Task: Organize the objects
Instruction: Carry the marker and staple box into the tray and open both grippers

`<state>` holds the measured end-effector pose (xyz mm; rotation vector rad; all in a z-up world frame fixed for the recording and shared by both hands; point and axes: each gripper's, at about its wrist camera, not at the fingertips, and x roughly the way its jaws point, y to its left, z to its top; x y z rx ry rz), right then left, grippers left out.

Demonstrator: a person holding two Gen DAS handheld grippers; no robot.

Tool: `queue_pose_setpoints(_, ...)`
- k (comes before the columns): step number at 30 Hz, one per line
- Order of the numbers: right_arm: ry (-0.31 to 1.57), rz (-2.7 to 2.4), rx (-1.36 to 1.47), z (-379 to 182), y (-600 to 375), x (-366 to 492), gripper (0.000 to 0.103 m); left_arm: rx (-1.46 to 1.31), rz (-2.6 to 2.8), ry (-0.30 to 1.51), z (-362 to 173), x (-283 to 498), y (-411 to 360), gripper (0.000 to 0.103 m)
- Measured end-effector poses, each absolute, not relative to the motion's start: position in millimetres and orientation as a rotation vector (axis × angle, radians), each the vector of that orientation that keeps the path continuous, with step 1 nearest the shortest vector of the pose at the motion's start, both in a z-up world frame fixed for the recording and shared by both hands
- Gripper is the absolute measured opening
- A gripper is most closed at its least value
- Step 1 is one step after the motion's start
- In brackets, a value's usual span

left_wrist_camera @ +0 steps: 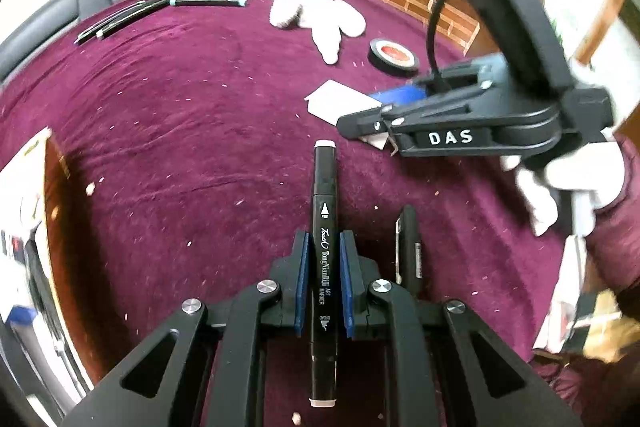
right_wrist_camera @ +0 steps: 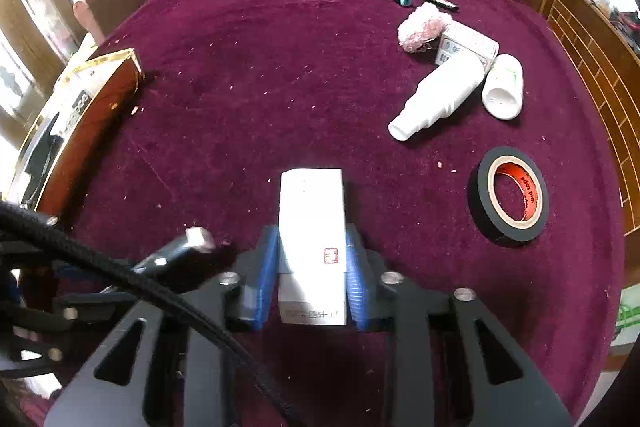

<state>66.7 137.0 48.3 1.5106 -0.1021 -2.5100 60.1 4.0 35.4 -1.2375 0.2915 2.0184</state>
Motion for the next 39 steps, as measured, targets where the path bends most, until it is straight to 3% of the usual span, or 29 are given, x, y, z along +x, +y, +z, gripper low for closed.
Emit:
queue_pose_setpoints(6,-0.319,-2.507,1.414,63.6,153.8,76.9,0.028,-1.191,2.069,0.114,55.6,71.5,-31.3,0.011)
queue_pose_setpoints(11,-0.325,-2.468,1.334,92.3,134.8,87.4,0.028,-1.141,2.150,-0.114,71.3,76.5,-83.2,0.011)
queue_pose_setpoints(17,-0.295,-2.350,1.250,122.5,79.2,92.0,0.028,-1.114,2.312,-0.250,90.1,87.0,-169.1,0.011)
queue_pose_setpoints(29,-0.351,-2.074,1.273,105.8,-51.6,78.1,0.029,-1.219,2.559,-0.376,70.1,81.7,-292.5,0.012)
queue_pose_setpoints(39,-0.175,-2.126,1.372,79.6,-126.7,64.2,0.029,-1.341,2.580,-0.392,42.6,61.7,-313.1,0.012)
